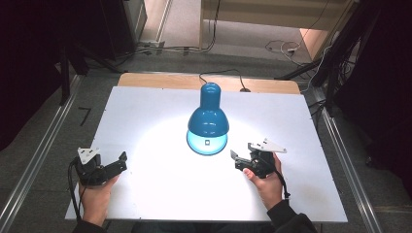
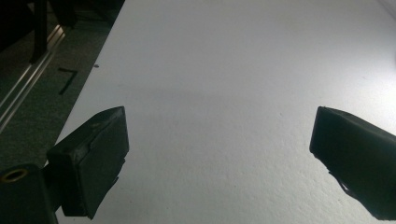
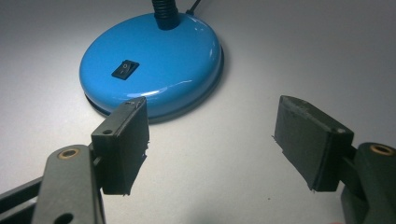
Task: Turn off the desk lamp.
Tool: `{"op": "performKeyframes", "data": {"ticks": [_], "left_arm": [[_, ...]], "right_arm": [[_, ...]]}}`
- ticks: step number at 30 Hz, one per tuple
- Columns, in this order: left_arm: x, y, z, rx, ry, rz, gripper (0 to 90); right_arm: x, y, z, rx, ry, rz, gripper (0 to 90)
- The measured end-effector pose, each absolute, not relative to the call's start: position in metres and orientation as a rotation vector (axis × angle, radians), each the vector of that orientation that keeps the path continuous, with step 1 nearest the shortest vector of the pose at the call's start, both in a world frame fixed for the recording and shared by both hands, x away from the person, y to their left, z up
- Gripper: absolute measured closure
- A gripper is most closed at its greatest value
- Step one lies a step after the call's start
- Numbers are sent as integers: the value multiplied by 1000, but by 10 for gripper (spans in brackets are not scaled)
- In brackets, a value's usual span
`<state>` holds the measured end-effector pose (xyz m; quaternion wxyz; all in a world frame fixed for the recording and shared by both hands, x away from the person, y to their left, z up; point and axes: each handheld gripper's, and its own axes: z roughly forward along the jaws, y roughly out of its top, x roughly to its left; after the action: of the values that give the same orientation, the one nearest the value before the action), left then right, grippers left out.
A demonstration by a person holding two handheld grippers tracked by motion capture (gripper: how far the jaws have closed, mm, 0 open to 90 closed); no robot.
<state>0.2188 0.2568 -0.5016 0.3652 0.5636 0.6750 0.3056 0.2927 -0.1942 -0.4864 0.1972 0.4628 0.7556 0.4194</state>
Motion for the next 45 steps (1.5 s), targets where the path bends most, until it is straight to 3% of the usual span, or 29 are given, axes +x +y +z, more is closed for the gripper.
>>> {"op": "performKeyframes", "data": {"ticks": [45], "left_arm": [[219, 257, -502, 1447, 1736, 782, 54]], "right_arm": [[298, -151, -488, 1216, 2159, 1227, 329]]}}
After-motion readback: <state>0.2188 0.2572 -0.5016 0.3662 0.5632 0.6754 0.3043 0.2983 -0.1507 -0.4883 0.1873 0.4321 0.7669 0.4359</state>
